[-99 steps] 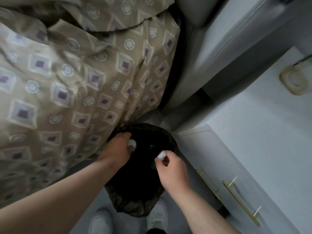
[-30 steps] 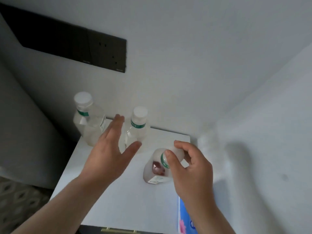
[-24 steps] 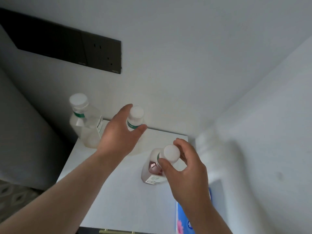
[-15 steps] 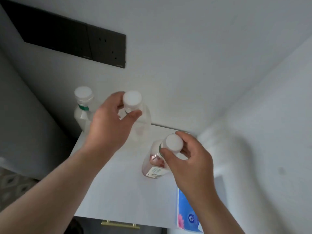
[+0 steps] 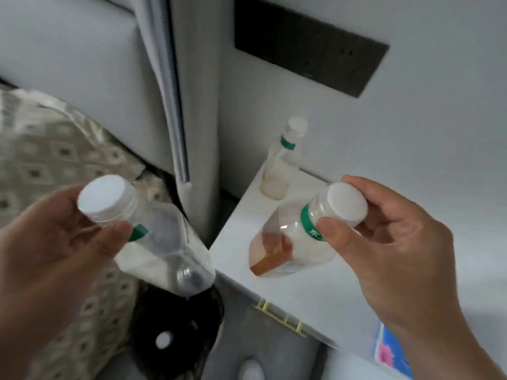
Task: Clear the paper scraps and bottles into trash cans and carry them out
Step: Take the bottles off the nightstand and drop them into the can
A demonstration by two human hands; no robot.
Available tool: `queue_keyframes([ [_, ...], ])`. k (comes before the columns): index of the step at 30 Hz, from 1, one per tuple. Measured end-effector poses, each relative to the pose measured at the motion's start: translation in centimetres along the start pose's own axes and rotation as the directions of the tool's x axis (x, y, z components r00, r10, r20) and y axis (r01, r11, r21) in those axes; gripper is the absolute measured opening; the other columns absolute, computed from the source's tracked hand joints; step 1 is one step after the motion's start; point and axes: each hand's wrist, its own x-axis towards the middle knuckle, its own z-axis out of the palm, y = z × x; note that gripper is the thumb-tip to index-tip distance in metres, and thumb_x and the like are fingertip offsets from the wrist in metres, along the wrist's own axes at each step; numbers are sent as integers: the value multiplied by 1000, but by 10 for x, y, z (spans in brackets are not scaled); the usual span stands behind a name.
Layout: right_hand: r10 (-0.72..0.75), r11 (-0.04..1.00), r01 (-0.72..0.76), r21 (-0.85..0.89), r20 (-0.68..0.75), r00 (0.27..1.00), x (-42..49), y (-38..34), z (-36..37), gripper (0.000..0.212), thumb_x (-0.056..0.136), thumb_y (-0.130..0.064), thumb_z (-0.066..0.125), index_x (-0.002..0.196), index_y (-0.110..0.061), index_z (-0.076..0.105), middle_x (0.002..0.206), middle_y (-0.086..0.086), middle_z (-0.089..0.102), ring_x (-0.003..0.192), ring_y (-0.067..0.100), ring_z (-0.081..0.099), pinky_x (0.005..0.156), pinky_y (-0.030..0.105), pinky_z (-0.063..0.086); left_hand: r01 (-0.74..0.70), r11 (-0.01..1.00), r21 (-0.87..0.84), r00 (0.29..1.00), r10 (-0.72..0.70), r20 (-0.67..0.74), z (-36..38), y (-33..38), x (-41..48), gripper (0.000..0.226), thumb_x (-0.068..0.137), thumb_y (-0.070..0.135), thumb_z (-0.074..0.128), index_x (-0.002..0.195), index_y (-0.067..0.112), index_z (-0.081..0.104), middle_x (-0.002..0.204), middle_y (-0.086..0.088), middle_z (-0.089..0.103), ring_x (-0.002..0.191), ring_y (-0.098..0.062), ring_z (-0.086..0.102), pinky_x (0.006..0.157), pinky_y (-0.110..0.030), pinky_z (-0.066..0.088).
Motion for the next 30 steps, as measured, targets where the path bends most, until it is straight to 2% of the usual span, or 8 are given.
queue_keyframes([
  [2, -10, 1000, 8, 25, 74, 997, -9, 1, 28, 49, 51, -40, 90, 96, -35, 69, 91, -22, 73, 83, -4, 69, 73, 8, 51, 47, 997, -69, 992, -54, -113, -16, -6, -9, 24, 68, 48, 65, 91, 54, 65, 85, 36, 66, 80, 15, 63, 73, -7, 50],
  [3, -17, 999, 13, 33, 116, 993, -13, 4, 43, 50, 51, -42, 88, 97, -33, 70, 92, -21, 73, 84, -3, 70, 74, 9, 52, 42, 998, -49, 987, -50, -154, -24, -15, -19, 27, 66, 52, 67, 93, 47, 66, 86, 32, 69, 80, 11, 65, 70, -6, 50],
  [6, 18, 998, -33, 60, 239, 971, -28, 20, 88, 43, 57, -40, 81, 98, -30, 71, 93, -19, 74, 87, 0, 70, 78, 14, 54, 180, 982, -62, 954, -190, -232, -48, -63, -43, 33, 71, 29, 77, 101, 28, 65, 92, 11, 74, 85, -9, 71, 73, -18, 56],
  [9, 85, 996, -85, -18, 353, 932, -42, 45, 135, 50, 52, -34, 81, 101, -31, 70, 93, -23, 73, 89, -2, 69, 79, 13, 53, 296, 955, -25, 920, -292, -261, -56, -109, -55, 34, 79, 9, 70, 93, 40, 66, 90, 12, 74, 85, -6, 70, 76, -27, 57],
  [13, 168, 984, -124, -127, 441, 882, -55, 92, 191, 43, 58, -26, 85, 91, -44, 65, 90, -27, 71, 86, -7, 67, 71, 4, 48, 399, 917, -9, 891, -390, -233, -48, -160, -54, 30, 76, 23, 74, 92, 46, 64, 94, 13, 72, 94, -7, 67, 87, -40, 52],
  [17, 263, 956, -158, -249, 479, 837, -61, 141, 236, 48, 63, -23, 87, 106, -31, 69, 89, -21, 70, 88, -7, 65, 70, 0, 45, 424, 889, 173, 903, -401, -154, -32, -204, -44, 30, 79, 22, 71, 94, 45, 58, 95, 25, 66, 95, 6, 60, 83, -27, 47],
  [21, 325, 926, -169, -337, 486, 811, -57, 182, 265, 48, 64, -23, 85, 110, -24, 69, 84, -26, 64, 85, -12, 61, 66, -2, 42, 413, 884, 218, 911, -400, -101, -10, -240, -32, 29, 80, 24, 69, 107, 29, 61, 97, 18, 65, 96, -4, 60, 81, -26, 45],
  [30, 438, 857, -214, -469, 444, 782, -49, 257, 301, 31, 65, -23, 82, 92, -30, 67, 82, -15, 67, 87, 9, 65, 76, 26, 50, 475, 821, 318, 863, -505, 14, 26, -311, -11, 27, 81, 25, 65, 105, 20, 54, 93, 10, 58, 91, -14, 56, 74, -28, 39],
])
